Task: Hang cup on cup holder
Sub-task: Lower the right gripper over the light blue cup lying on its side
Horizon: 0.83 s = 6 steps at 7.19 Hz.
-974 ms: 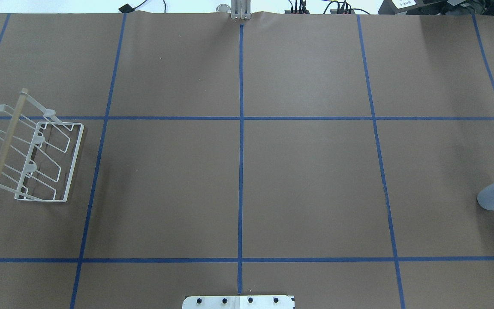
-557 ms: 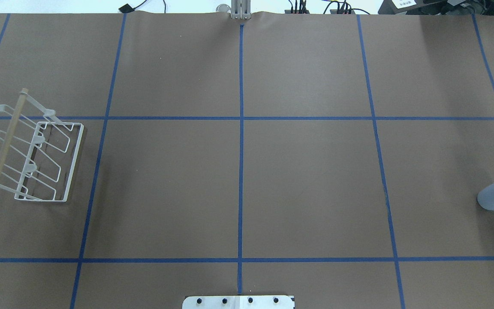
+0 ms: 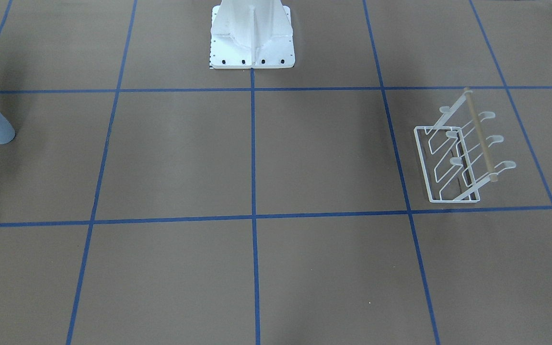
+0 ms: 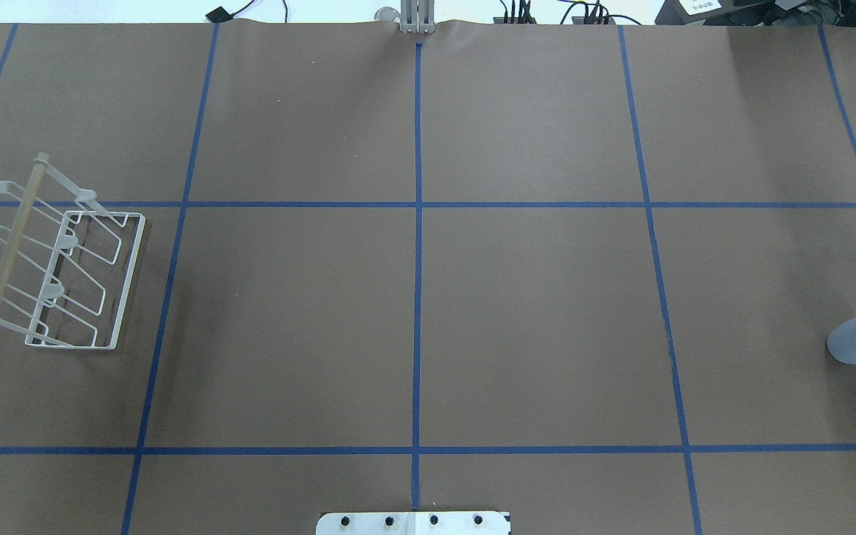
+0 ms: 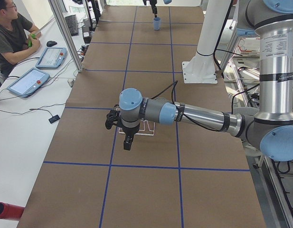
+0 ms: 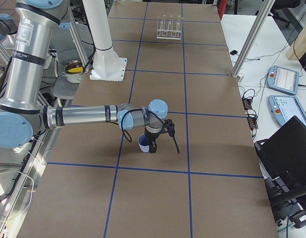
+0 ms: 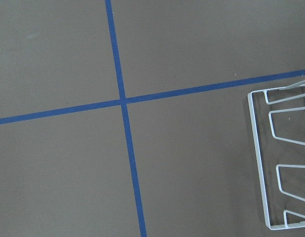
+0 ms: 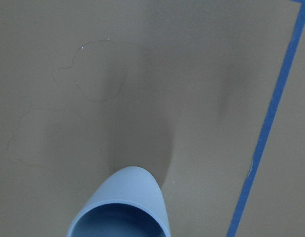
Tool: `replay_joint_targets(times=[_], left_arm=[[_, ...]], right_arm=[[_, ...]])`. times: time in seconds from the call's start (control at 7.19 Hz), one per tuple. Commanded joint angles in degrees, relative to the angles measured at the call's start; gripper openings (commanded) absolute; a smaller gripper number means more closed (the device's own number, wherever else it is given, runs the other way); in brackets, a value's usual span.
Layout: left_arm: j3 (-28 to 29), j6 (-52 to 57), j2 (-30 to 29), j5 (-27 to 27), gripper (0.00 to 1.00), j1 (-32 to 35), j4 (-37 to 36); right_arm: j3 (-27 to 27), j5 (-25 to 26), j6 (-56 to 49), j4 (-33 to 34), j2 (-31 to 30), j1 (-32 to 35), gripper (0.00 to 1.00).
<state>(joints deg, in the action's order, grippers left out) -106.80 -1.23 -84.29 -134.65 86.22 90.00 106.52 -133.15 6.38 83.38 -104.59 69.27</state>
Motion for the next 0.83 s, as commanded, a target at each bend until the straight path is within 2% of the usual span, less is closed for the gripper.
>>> replay_joint_targets(times=[0.0,0.42,0.7], left_arm=[[-0.08,0.0,0.0,0.0,0.98,0.0,0.0],[0.01,0.0,0.0,0.0,0.98,0.0,0.0],[0.01,0.0,0.0,0.0,0.98,0.0,0.0]], right_arm=[[-0.44,-0.09,0.04,-0.06,0.0,-1.41,1.0],[-0.61,0.17,0.12,0.03,0.0,-2.64,0.98],[-1.93,0.26,0.12,0.03,0.26,-3.44,0.91]])
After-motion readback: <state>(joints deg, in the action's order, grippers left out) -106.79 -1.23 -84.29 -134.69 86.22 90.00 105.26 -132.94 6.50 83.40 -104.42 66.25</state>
